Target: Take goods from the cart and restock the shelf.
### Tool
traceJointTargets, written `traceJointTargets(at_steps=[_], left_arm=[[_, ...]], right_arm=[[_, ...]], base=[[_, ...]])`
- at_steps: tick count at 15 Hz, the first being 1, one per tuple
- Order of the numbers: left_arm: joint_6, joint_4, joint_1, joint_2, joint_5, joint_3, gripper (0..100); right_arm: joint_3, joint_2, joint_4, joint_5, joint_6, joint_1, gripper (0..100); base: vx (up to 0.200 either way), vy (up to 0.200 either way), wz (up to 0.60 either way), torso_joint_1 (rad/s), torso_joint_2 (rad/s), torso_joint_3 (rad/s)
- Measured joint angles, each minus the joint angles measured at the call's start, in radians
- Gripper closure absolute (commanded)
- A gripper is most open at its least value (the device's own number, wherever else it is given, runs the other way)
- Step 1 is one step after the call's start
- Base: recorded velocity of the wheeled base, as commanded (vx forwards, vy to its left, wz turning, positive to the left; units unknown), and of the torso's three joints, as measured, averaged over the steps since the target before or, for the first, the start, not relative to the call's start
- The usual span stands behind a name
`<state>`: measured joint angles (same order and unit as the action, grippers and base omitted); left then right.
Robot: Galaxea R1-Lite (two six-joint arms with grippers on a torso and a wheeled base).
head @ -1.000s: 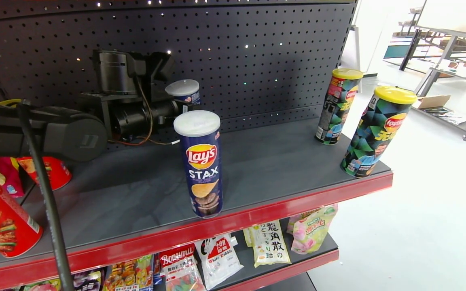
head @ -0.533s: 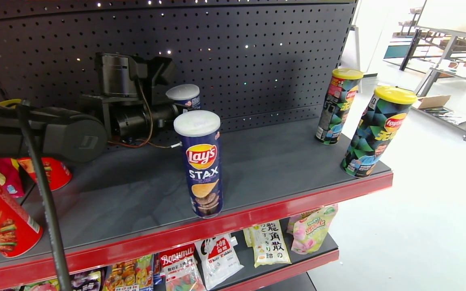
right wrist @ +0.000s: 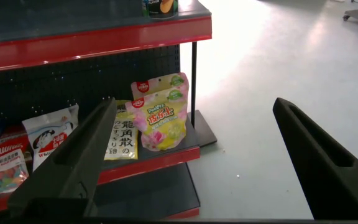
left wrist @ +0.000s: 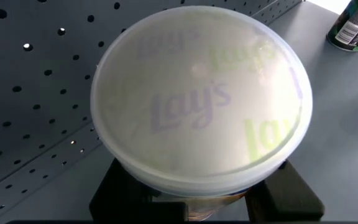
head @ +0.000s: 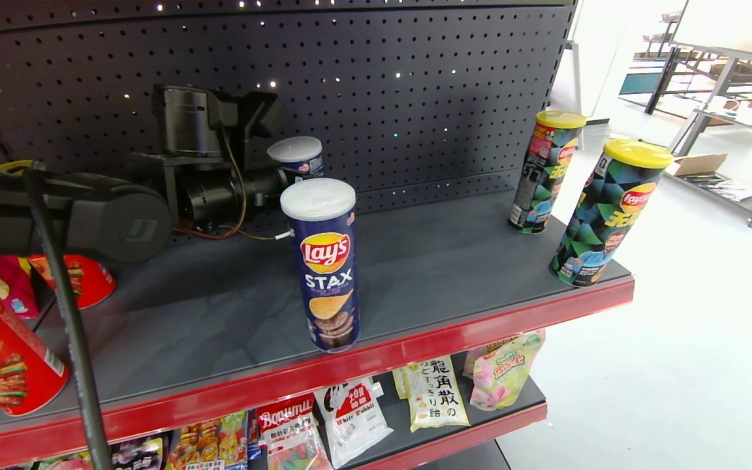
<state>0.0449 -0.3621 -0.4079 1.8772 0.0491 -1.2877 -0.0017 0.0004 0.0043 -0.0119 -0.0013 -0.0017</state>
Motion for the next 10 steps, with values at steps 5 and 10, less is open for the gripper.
traceJointTargets(at_steps=[5, 10], left_arm=[[0.000, 0.000, 0.000, -0.004, -0.006, 0.004, 0], [0.000, -0.001, 0.008, -0.047, -0.008, 0.044, 0]], right_arm=[[0.000, 0.000, 0.000, 0.000, 0.000, 0.000, 0], [0.000, 0.000, 0.000, 0.000, 0.000, 0.000, 0]], base=[[0.000, 0.000, 0.00, 0.000, 0.00, 0.000], [0.000, 0.000, 0.00, 0.000, 0.00, 0.000]])
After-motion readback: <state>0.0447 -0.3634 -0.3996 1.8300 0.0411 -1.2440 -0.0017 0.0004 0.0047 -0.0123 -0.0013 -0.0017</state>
